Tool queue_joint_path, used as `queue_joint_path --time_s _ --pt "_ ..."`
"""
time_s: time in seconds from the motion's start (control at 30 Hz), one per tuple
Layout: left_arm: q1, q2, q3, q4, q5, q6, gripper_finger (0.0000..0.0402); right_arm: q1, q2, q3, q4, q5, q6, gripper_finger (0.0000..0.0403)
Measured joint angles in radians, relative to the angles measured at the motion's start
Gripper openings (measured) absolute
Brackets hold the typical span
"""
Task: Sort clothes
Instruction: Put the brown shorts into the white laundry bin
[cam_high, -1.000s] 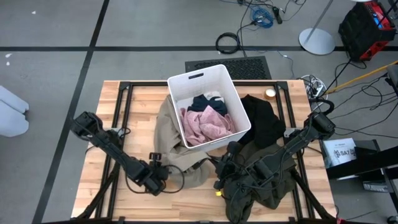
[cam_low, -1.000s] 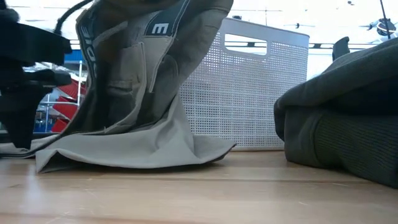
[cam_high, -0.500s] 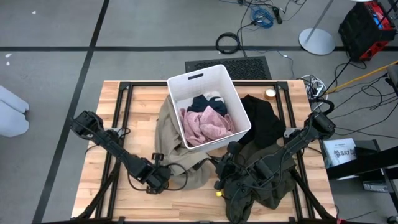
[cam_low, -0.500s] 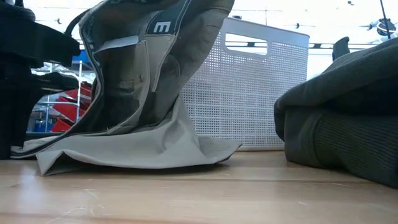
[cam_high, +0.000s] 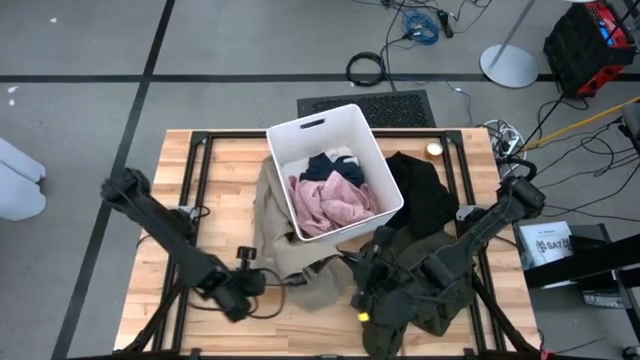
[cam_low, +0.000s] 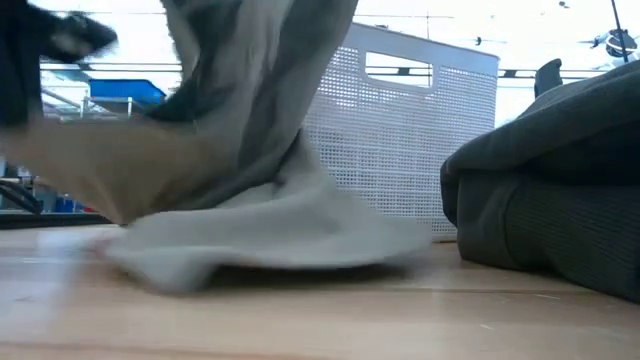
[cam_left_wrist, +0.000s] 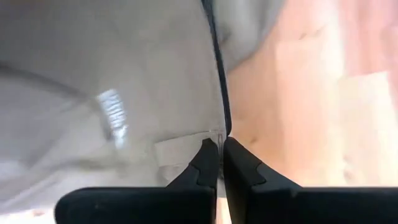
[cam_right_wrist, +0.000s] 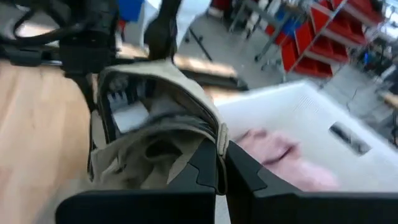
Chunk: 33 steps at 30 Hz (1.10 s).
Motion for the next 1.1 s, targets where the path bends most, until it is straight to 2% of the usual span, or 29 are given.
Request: queue_joint_path --time_s 0.27,0.37,0.53,0.7,0.83,1.0,1.1 --pt "-0.134 -0.290 0.119 0.002 -0.200 0.019 0.0007 0.044 -0.089 0.120 -0.007 0.011 -0.198 0.0000" --pt "-0.181 -0.384 0.143 0.015 -0.306 0.042 0.0007 0.042 -0.123 0.145 -0.021 0.009 -0.246 0.0000" --pt "-0.224 -0.523 0.163 0.049 -0.480 0.045 0.0007 -0.004 -0.180 0.156 -0.045 0.010 -0.287 0.0000" --pt "-0.233 -0.627 0.167 0.153 -0.598 0.168 0.0007 -0.061 -0.217 0.156 -0.076 0.004 -0.300 0.0000" --pt "-0.233 -0.653 0.168 0.343 -0.608 0.402 0.0007 -0.075 -0.221 0.157 -0.052 -0.075 -0.353 0.0000" --pt "-0.233 -0.654 0.168 0.605 -0.542 0.697 0.0007 -0.074 -0.221 0.157 0.067 -0.090 -0.498 0.0000" --pt "-0.233 -0.655 0.168 0.733 -0.519 0.839 0.0007 -0.069 -0.221 0.157 0.162 -0.144 -0.603 0.0000"
